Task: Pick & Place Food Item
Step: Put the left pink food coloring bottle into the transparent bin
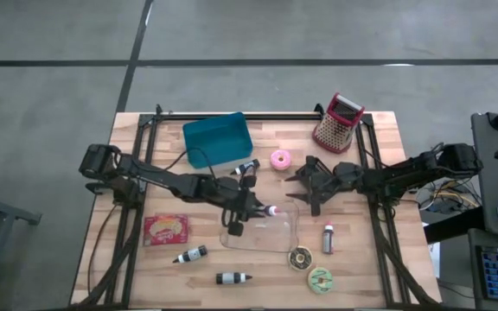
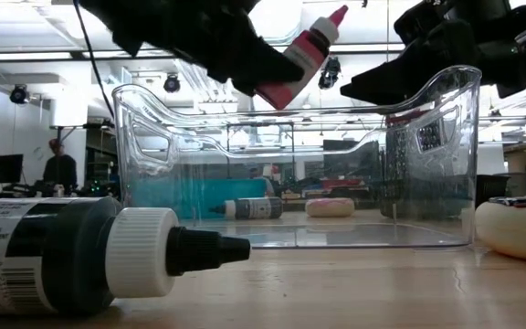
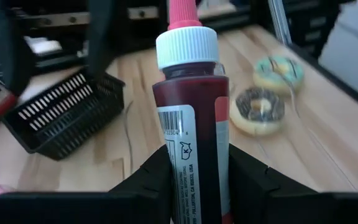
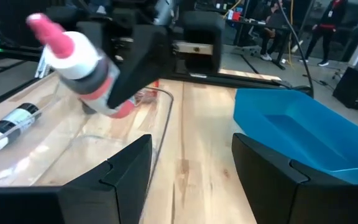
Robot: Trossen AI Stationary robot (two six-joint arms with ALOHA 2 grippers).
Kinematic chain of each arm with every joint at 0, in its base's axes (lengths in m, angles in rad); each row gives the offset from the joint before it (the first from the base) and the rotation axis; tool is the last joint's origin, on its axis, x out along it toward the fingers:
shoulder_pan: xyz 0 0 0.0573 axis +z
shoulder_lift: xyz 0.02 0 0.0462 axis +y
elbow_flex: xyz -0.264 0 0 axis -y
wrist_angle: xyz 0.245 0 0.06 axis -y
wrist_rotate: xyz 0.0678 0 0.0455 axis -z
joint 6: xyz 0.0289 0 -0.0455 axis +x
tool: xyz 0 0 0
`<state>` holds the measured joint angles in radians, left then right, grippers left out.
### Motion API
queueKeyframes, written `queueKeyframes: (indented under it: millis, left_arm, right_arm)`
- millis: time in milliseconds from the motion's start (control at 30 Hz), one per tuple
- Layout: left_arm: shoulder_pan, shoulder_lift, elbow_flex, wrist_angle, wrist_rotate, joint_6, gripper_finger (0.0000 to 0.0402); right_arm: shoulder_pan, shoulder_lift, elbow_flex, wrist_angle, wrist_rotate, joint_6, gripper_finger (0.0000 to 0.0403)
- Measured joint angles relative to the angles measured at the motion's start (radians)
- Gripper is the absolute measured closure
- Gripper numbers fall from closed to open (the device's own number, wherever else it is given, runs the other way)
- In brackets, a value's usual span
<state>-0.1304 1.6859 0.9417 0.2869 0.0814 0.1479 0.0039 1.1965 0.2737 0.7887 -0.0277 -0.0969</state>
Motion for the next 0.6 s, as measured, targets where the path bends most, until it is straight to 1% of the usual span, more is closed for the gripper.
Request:
queueKeyframes:
  millis: [100,300,367,467,600]
  left_arm:
    - [0.004,0.0,-0.069,0.144,0.0,-0.043,0.0289]
    - [0.004,0.0,-0.232,0.521,-0.005,-0.132,0.0289]
    - [0.004,0.0,-0.27,0.616,-0.021,-0.154,0.0289]
    - [0.003,0.0,-0.303,0.697,-0.029,-0.16,0.0289]
    - [0.002,0.008,-0.303,0.715,-0.036,-0.163,0.0289]
  right_arm:
    - [0.013,-0.006,-0.001,0.0,0.0,0.007,0.0184]
    - [0.041,-0.038,-0.009,-0.001,0.002,0.012,0.0184]
    - [0.048,-0.053,-0.009,0.0,0.004,0.012,0.0184]
    - [0.051,-0.074,-0.012,-0.003,0.004,0.015,0.0184]
    - [0.052,-0.09,-0.013,-0.021,0.004,0.026,0.0184]
